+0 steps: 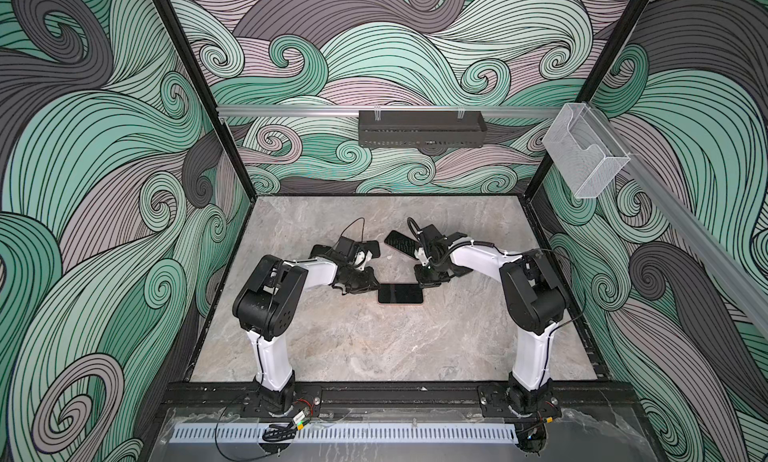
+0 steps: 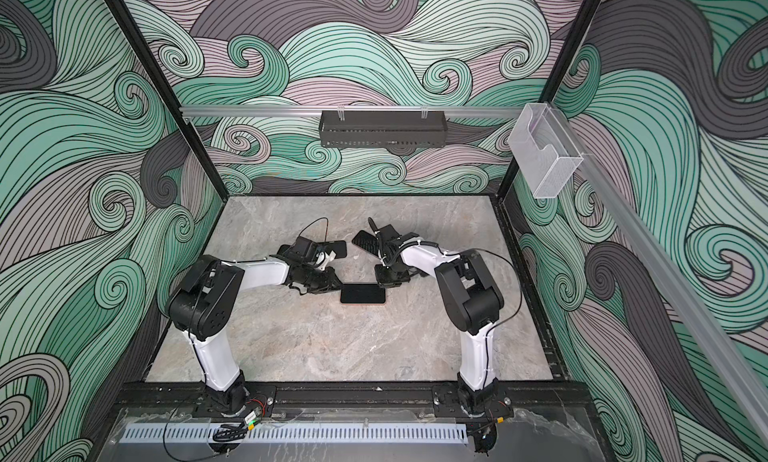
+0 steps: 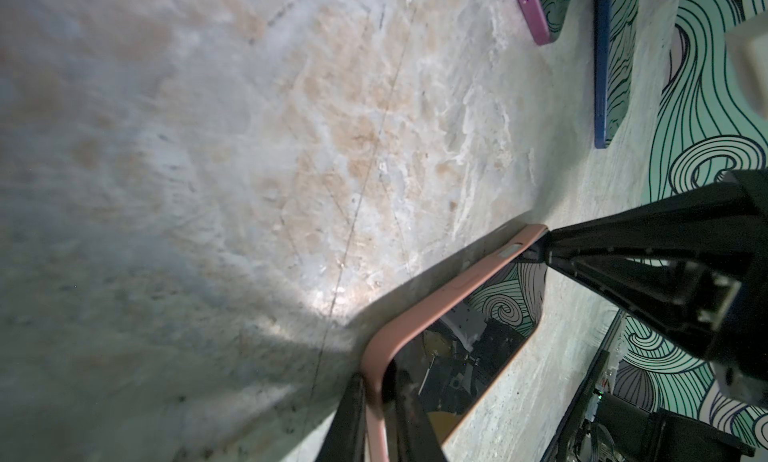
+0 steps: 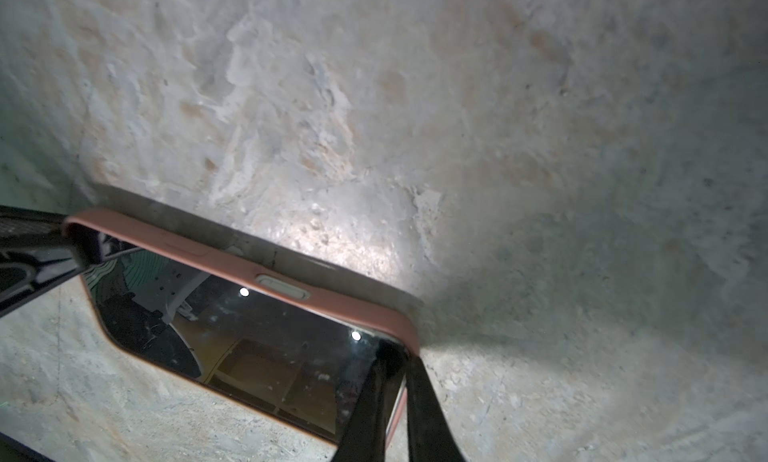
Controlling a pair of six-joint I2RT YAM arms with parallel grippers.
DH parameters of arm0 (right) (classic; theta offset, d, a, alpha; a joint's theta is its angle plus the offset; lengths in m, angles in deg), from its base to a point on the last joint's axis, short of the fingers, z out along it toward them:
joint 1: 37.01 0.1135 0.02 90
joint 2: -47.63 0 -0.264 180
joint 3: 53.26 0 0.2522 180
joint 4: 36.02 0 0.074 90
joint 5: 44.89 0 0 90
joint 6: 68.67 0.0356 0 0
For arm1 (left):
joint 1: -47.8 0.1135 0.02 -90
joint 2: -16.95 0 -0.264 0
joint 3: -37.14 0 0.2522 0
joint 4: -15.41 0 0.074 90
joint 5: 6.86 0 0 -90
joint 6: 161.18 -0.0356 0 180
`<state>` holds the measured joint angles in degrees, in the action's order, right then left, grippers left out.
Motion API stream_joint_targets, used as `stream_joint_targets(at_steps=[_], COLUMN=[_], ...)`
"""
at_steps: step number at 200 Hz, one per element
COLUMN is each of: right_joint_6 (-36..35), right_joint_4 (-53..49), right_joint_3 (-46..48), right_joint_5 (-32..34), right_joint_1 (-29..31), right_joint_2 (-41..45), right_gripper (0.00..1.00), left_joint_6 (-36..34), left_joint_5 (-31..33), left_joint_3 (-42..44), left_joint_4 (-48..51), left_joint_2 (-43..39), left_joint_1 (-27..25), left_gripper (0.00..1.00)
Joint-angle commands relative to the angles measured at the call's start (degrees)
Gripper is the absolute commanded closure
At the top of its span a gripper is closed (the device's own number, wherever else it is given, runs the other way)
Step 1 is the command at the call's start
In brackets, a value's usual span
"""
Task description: Put the phone into the phone case
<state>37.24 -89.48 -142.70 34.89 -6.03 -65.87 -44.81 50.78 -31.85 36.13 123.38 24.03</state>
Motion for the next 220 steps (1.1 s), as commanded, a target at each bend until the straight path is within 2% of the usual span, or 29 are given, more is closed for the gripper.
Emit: stream_joint_targets(at_steps=[1,60,109,138,161,179,206,218,220], right_joint_6=[1.7,1.7,0.4,-3.7,-9.8,-16.8,-28.4,-31.0,-31.4], right_joint_4=[-1.4,-6.4,-7.6,-7.4,-7.1,-7.0,-4.0,-3.1,-2.9], right_joint_3=[5.0,2.7,3.0,2.6,1.4,-0.1,0.5,0.3,0.2], right_joint_5=[4.8,13.7,14.4,10.5,7.0,3.2,0.7,0.9,1.0], right_joint_1=[3.6,5.2,5.3,5.1,4.9,4.3,4.4,4.4,4.4], right_joint_2=[-8.5,-8.6,-7.3,-4.9,-1.0,2.2,6.6,7.5,7.6], right_gripper=[0.86,0.81,0.72,0.61,0.44,0.35,0.29,0.22,0.16], left_joint_6=[-0.4,-0.1,1.9,2.8,3.2,3.2,4.3,4.9,4.9], left_joint_5=[1.0,3.7,6.7,8.3,9.3,10.7,14.0,15.7,16.0], left_joint_3=[1.4,2.7,4.1,4.8,4.7,4.8,6.1,6.7,6.8], left_joint_4=[0.2,1.6,2.6,4.0,6.5,8.5,10.7,12.1,12.3], left_joint_2=[2.1,0.5,-1.3,-3.6,-6.3,-9.1,-14.4,-16.5,-16.9], left_joint_1=[-0.7,-0.7,-0.7,-0.6,-0.5,-0.3,-0.1,0.1,0.1], left_gripper=[0.84,0.84,0.83,0.81,0.78,0.69,0.28,0.23,0.22])
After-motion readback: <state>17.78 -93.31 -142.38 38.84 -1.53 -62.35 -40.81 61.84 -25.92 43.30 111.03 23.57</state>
